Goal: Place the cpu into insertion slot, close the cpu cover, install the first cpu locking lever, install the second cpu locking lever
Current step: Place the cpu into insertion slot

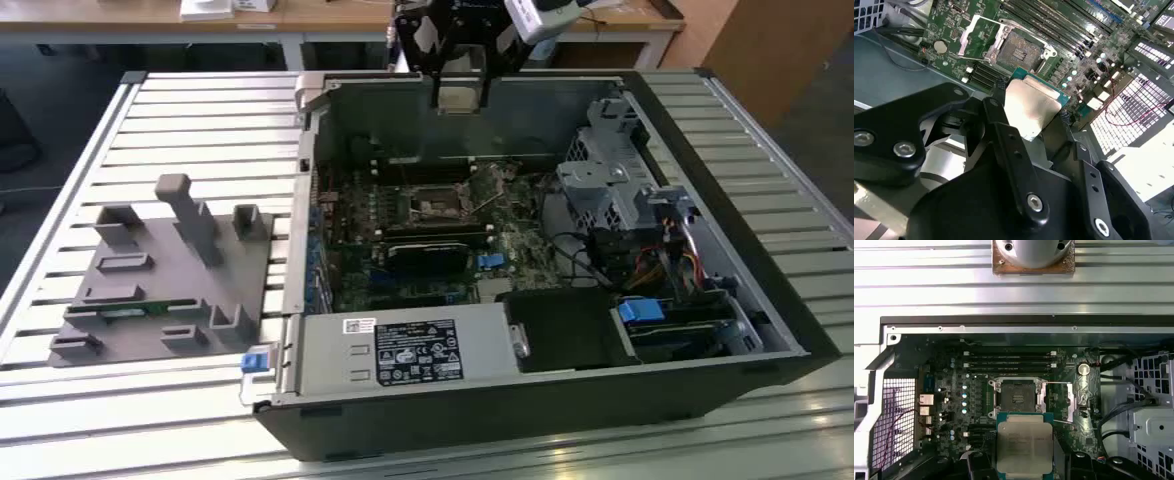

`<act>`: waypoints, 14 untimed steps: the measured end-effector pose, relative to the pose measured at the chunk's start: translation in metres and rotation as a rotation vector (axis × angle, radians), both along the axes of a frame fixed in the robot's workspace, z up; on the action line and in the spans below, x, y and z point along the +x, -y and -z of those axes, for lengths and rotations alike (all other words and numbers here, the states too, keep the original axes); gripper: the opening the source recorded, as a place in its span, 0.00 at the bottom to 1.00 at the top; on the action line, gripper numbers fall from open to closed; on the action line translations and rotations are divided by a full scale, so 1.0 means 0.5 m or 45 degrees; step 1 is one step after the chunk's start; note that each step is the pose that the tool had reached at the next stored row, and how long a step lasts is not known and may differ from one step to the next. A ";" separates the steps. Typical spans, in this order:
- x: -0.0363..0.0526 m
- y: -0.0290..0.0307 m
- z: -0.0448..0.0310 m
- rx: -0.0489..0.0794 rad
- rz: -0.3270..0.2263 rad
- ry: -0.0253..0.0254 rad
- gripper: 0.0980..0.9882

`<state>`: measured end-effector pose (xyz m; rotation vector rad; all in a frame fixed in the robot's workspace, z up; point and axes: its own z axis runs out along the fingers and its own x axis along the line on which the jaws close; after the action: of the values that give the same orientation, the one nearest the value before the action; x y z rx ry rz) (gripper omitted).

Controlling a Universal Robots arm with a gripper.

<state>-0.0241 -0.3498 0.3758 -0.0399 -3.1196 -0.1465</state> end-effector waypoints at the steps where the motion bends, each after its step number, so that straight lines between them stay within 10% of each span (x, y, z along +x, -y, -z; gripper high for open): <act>1: 0.000 0.000 0.000 0.000 0.000 0.0000 0.50; 14: 0.000 0.000 0.000 0.001 0.015 0.0000 0.50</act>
<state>-0.0240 -0.3498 0.3757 -0.0581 -3.1198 -0.1476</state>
